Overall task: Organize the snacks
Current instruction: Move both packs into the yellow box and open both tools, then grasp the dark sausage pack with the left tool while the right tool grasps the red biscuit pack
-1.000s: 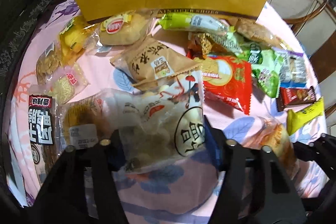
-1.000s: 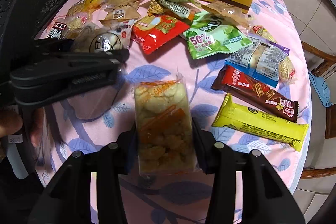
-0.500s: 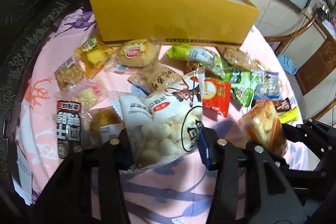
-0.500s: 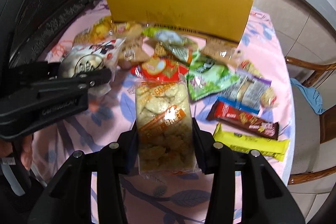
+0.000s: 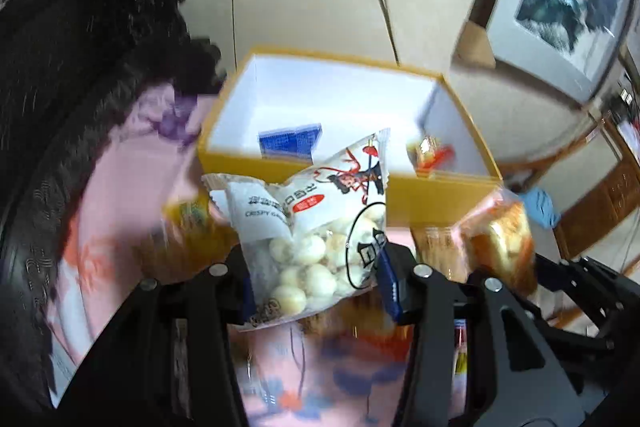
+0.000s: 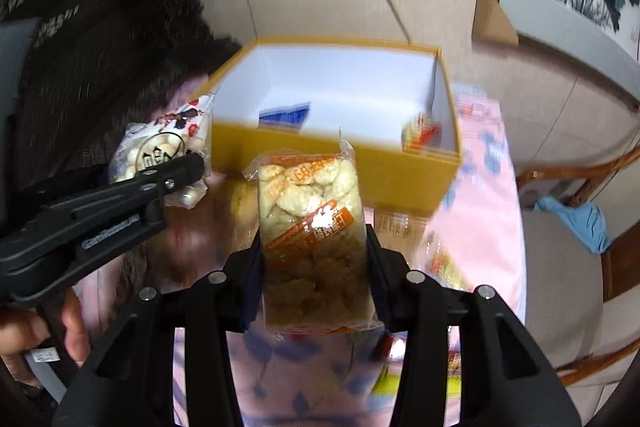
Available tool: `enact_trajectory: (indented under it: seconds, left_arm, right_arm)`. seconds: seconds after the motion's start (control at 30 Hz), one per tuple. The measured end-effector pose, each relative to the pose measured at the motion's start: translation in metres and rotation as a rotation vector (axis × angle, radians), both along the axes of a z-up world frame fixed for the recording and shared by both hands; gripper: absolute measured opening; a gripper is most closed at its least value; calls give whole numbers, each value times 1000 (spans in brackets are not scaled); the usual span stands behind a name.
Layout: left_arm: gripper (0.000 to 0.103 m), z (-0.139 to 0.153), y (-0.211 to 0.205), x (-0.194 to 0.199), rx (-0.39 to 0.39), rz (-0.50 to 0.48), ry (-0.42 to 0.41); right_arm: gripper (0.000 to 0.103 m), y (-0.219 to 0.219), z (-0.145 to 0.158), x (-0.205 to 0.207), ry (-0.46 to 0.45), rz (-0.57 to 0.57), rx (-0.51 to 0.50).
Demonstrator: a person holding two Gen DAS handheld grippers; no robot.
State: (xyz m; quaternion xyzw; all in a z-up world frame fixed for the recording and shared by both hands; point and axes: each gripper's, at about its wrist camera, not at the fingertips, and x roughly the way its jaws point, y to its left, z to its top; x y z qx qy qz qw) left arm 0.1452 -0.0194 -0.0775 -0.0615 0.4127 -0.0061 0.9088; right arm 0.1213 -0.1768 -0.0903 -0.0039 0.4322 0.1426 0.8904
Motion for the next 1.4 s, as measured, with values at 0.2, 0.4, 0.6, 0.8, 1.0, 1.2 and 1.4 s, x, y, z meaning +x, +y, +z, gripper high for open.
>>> enact_trajectory:
  seconds: [0.2, 0.4, 0.6, 0.8, 1.0, 1.2, 1.4]
  left_arm:
    - [47, 15, 7, 48, 5, 9, -4]
    - [49, 18, 8, 90, 12, -8, 17]
    - [100, 28, 20, 149, 35, 56, 40]
    - [101, 30, 48, 140, 7, 99, 59]
    - [101, -7, 62, 65, 22, 127, 115]
    - [101, -65, 76, -23, -37, 160, 241]
    - [101, -85, 83, -63, 26, 154, 290]
  right_arm:
    - [46, -3, 24, 49, -26, -19, 23]
    - [46, 1, 34, 91, -34, -26, 5]
    - [76, 2, 39, 151, -15, -59, 0]
    - [80, -6, 38, 148, -15, -60, 16]
    - [80, 14, -18, 59, 90, 220, -9]
    - [80, 35, -97, -11, 195, 388, -47]
    - [80, 41, -117, 6, 199, 397, -46]
